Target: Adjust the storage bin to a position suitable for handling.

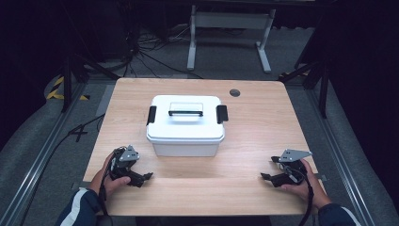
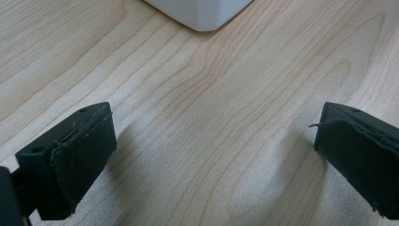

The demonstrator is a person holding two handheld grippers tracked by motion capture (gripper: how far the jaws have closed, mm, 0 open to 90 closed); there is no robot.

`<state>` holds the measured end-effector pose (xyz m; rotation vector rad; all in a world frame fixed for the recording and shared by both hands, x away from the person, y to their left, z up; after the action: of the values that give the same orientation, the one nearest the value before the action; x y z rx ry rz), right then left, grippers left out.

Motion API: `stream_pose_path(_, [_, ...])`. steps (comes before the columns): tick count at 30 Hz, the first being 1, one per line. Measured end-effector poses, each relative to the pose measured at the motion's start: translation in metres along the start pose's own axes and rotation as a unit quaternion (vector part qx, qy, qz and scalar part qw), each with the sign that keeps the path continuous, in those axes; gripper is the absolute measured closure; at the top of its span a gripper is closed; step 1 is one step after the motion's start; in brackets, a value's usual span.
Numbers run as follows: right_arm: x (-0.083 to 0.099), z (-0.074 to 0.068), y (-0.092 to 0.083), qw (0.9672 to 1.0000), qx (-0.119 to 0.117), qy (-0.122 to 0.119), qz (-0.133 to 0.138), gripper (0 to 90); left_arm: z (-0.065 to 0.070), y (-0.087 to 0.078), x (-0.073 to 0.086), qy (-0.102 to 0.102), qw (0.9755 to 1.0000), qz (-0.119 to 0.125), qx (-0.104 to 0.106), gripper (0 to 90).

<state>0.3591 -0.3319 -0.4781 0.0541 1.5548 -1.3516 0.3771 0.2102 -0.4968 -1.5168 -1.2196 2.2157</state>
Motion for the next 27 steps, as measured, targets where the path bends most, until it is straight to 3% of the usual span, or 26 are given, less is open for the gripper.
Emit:
stream_pose_path(11, [-0.003, -0.001, -0.005, 0.9997, -0.003, -0.022, -0.012, 24.7, 0.000, 0.000, 0.000, 0.002, 1.0000, 0.000, 0.002, 0.1])
stream_pose_path(17, [-0.010, 0.003, -0.017, 0.9991, -0.008, -0.036, -0.020, 28.6, 0.000, 0.000, 0.001, 0.002, 1.0000, 0.004, 0.000, 0.3])
stream_pose_path(27, [-0.030, 0.011, -0.039, 0.9983, 0.013, -0.056, -0.004, 31.6, 0.000, 0.000, 0.001, 0.002, 1.0000, 0.005, 0.000, 0.4])
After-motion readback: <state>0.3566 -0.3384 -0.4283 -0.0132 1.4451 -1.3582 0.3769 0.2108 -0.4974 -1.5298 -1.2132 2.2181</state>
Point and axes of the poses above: each handheld gripper's, and its own axes: y roughly forward along the jaws, x roughly out of its underside, z roughly to its right, the point moved 2 cm from there along y, roughly forward along the jaws, and after that the axes turned 10 degrees about x, right-handed, at the moved point
